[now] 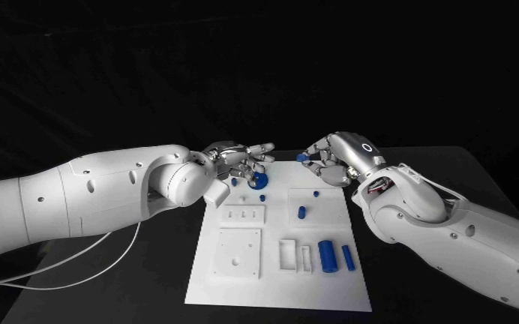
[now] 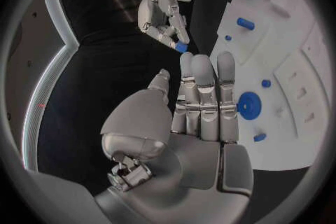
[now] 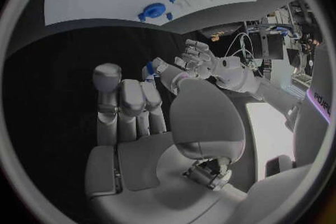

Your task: Assemble the parts on the task board

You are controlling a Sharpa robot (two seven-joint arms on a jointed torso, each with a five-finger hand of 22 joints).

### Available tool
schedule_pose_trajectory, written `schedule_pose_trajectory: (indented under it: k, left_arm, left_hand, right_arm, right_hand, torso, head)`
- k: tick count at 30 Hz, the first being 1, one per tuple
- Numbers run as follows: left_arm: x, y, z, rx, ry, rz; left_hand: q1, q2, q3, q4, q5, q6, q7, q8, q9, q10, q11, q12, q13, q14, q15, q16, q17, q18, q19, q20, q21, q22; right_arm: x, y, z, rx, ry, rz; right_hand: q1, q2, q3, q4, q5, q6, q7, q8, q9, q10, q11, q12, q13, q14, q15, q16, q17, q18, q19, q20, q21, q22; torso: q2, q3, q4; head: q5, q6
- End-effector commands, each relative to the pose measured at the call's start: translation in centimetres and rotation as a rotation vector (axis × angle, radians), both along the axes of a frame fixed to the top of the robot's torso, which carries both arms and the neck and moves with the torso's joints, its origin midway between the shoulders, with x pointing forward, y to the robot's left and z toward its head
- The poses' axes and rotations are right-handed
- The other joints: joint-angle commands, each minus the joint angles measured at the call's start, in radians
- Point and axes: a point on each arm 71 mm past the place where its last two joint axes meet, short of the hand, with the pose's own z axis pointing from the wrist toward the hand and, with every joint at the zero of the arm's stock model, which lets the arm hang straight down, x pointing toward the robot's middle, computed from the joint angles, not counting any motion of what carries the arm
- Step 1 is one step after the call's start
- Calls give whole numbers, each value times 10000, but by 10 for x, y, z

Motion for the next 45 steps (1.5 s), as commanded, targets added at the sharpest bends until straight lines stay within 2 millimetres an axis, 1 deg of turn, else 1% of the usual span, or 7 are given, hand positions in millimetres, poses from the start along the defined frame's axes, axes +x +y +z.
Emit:
schedule_pose_trajectory:
  k: [1, 7, 14, 26, 32, 36, 45]
  left_arm:
    - [-7, -9, -7, -216, 789, -431]
    - [-13, -16, -13, -322, 1098, -632]
    - [-16, -21, -14, -533, 1196, -746]
    - [-21, -27, -13, -792, 1220, -1084]
    - [-22, -27, -12, -896, 1207, -1067]
    - [-22, -27, -12, -906, 1219, -1031]
    - [-22, -26, -12, -895, 1244, -1000]
  left_hand:
    - [-233, 4, 14, 68, -56, 64, 7, -31, 12, 484, -62, 97, -26, 55, -5, 18, 83, 14, -47, -94, 97, 104]
    - [-716, 106, -6, 317, -271, 60, 23, -31, -242, 493, -61, 149, -93, 126, -3, -80, 214, 29, -77, -89, 134, 187]
    - [-1130, 195, -14, 556, -395, 134, 17, -29, -343, 494, -50, 67, -166, 143, 10, -244, 283, 26, -101, -75, 78, 199]
    - [-1269, 317, 114, 593, -345, 194, 2, -27, -388, 496, -51, 82, -187, 171, 8, -338, 428, 18, -102, -76, 49, 245]
    - [-1266, 421, 255, 369, -116, 219, -6, -27, -387, 496, -55, 83, -197, 182, 8, -400, 527, 17, -104, -77, 23, 294]
    - [-1195, 482, 365, 51, 20, 238, -19, -25, -302, 494, -64, 90, -199, 192, 1, -419, 568, 11, -86, -85, 2, 315]
    - [-1246, 560, 444, -402, 78, 197, -16, -26, -223, 495, -63, 85, -203, 201, 4, -466, 617, 12, -74, -83, -48, 370]
  right_arm:
    - [-8, 7, 3, -157, -799, -30]
    - [-17, 16, 1, -86, -960, 5]
    - [-22, 21, -3, -90, -948, 85]
    - [-25, 25, -5, -83, -950, 151]
    - [-28, 27, -7, -45, -938, 261]
    - [-30, 28, -7, -22, -944, 314]
    - [-34, 29, -7, 9, -953, 436]
  right_hand:
    - [104, -50, 8, 38, -10, 139, -52, 57, 17, 57, -9, -35, 19, 53, -30, -36, -8, -145, 516, -68, 50, 746]
    - [115, -94, 70, 62, -11, 162, -55, 57, 16, 79, -13, -40, 34, 59, -29, -37, -9, -153, 517, -69, 65, 743]
    - [126, -133, 124, 87, -10, 172, -53, 55, 14, 91, -11, -46, 49, 65, -25, -39, -14, -160, 515, -66, 74, 738]
    - [134, -139, 138, 90, -11, 178, -54, 58, 16, 97, -14, -48, 57, 60, -25, -51, -25, -163, 517, -65, 106, 742]
    - [134, -139, 138, 90, -11, 178, -54, 58, 16, 97, -14, -48, 57, 60, -25, -51, -25, -163, 517, -65, 106, 742]
    - [147, -149, 155, 94, -11, 184, -53, 57, 15, 101, -15, -62, 63, 62, -26, -56, -33, -164, 515, -67, 92, 735]
    - [153, -152, 160, 102, -11, 187, -53, 56, 14, 108, -15, -63, 71, 61, -27, -63, -41, -166, 516, -68, 114, 737]
  torso:
    - [-74, 30, -47]
    - [-59, 7, -39]
    - [-34, 7, -30]
    - [-14, -14, -24]
    - [-5, -7, -7]
    - [3, -5, -11]
    - [6, -4, -16]
  head:
    - [69, -49]
    - [101, -34]
    - [102, -17]
    - [27, -15]
    - [2, -29]
    - [10, -36]
    - [9, -63]
